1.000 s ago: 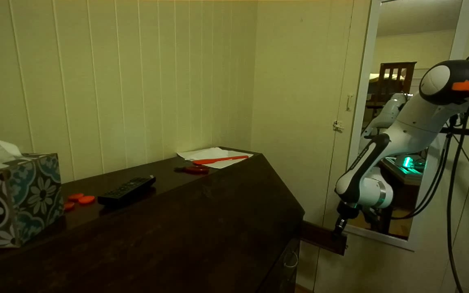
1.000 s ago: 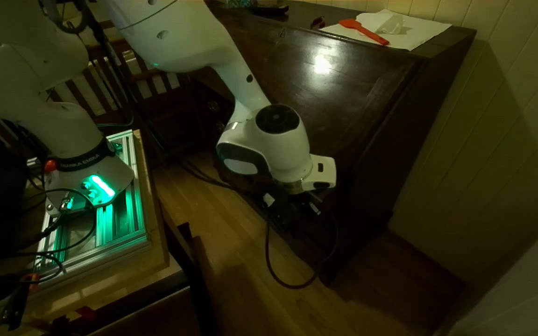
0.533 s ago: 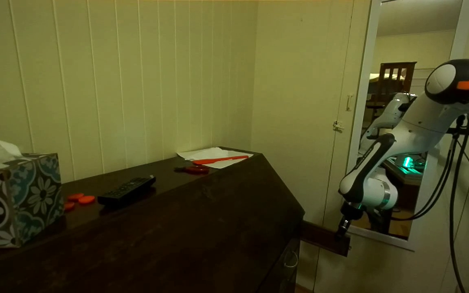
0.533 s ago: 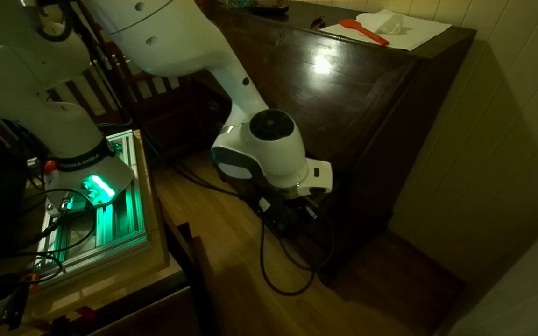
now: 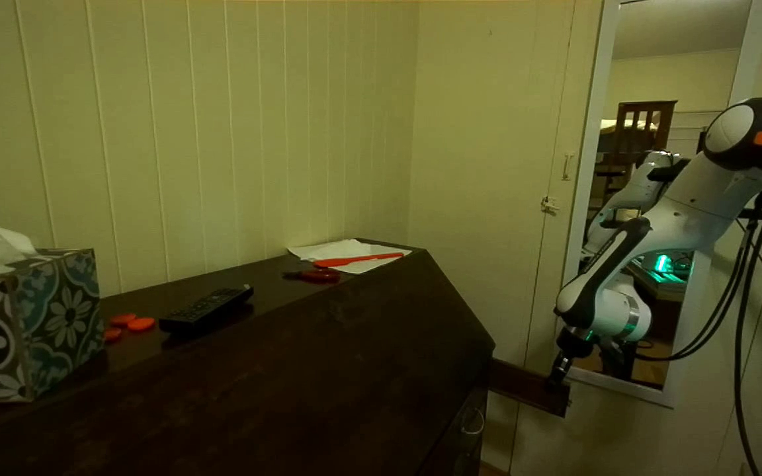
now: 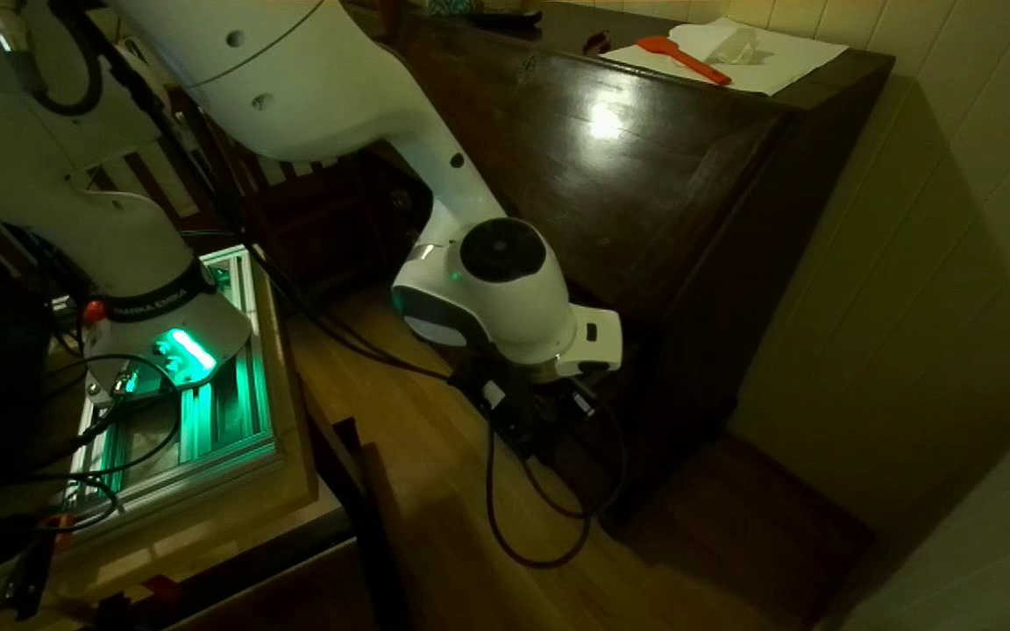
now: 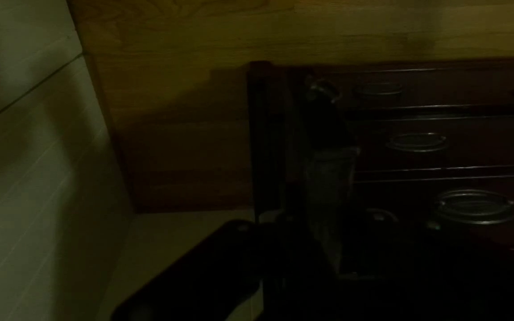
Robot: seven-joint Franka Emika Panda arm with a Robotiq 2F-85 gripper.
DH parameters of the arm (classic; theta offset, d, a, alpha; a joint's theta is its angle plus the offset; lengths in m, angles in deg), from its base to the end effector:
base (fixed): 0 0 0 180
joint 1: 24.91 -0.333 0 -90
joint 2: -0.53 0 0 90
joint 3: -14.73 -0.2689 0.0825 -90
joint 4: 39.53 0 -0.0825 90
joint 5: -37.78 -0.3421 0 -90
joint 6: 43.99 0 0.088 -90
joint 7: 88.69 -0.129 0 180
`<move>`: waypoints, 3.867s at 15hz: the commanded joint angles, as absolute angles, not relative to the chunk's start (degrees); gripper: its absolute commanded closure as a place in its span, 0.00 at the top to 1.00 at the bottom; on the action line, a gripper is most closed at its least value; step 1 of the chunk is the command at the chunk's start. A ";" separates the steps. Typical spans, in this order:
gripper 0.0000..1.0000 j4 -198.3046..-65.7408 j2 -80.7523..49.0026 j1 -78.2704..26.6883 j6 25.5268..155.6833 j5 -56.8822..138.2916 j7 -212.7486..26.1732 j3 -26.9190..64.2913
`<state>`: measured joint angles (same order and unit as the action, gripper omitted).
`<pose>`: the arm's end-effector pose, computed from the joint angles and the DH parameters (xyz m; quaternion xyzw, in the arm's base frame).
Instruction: Push out the compartment on the far right side of the dresser
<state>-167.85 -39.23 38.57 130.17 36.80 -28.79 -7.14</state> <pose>0.3885 -0.3175 0.0756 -0.9851 -0.1002 -0.1387 0.0170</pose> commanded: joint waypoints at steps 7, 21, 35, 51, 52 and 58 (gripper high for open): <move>0.24 -167.70 -39.50 38.96 130.20 38.48 -30.17 -7.29; 0.06 -168.12 -42.62 40.02 132.38 39.54 -29.52 -4.84; 1.00 -173.01 -39.15 37.68 135.43 40.19 -35.52 -4.49; 0.65 -175.19 -29.46 21.00 132.93 47.29 -42.79 8.65; 0.58 -175.00 -29.47 20.99 132.23 47.43 -42.43 8.54; 0.51 -173.88 -29.01 21.83 129.33 47.20 -40.51 7.96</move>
<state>-174.05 -30.54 21.65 131.85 45.68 -40.82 7.74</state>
